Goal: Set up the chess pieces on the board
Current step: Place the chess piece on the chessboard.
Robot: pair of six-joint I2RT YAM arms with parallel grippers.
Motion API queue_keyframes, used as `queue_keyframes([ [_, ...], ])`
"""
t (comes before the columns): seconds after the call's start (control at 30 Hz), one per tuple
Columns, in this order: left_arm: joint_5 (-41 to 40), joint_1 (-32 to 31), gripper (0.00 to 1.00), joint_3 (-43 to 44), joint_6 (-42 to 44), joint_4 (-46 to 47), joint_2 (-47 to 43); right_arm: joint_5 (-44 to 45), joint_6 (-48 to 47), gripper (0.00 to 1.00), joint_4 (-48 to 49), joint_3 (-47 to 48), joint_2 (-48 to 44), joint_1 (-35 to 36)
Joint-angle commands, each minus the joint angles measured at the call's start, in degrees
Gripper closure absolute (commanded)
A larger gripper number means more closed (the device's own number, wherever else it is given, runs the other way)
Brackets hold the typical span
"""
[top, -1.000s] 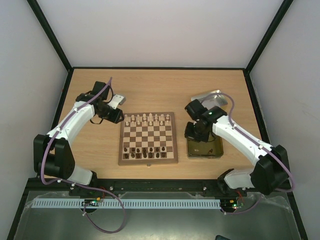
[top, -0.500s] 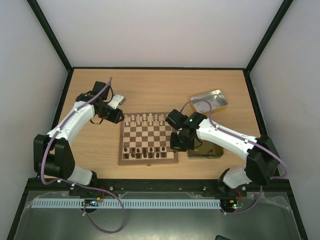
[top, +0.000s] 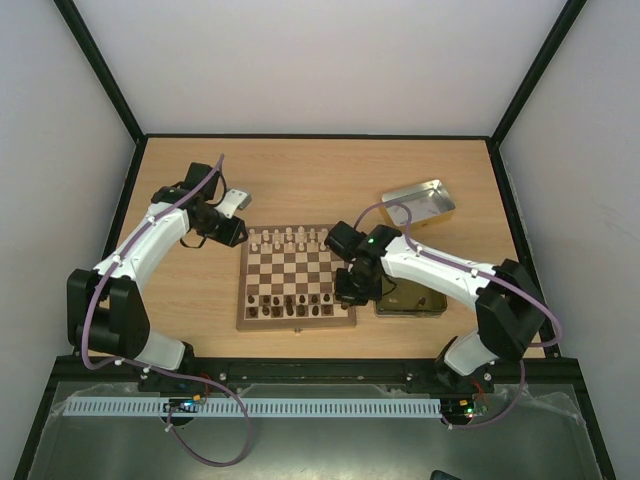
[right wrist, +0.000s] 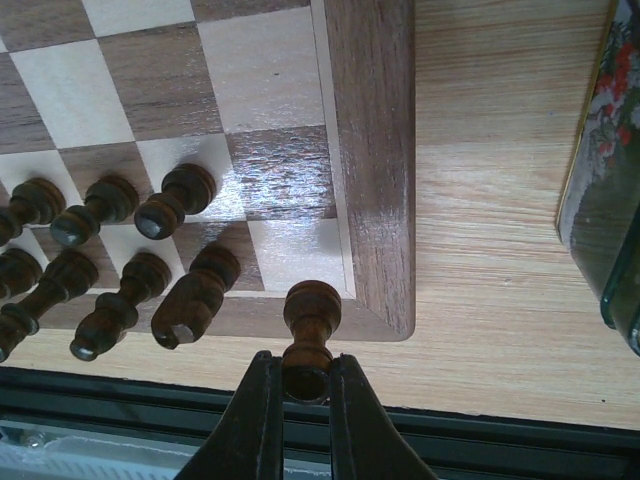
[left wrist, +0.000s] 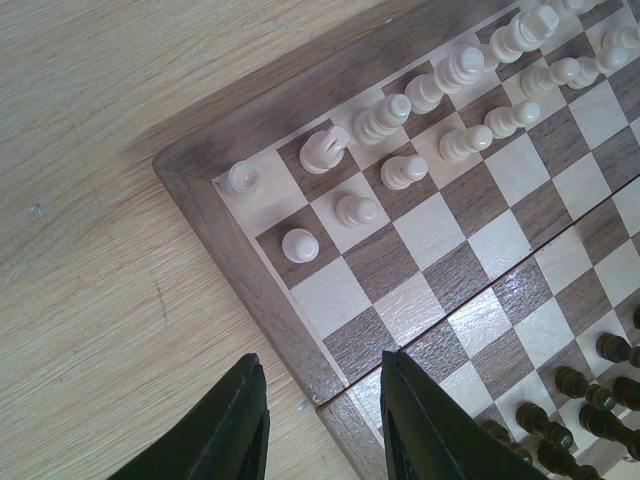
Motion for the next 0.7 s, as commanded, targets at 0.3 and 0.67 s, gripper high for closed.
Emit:
queue_keyframes([
  [0.3,-0.5,-0.3,0.67,0.4,0.6,-0.1,-1.3,-1.2,-1.6,0.98,1.7,-1.1,2.4,0.6],
  [0.67,-0.6,-0.3,0.67,0.0,0.6,0.0,-1.7,-1.3,-1.8,0.98,2.2,-1.6,3.4,0.7],
])
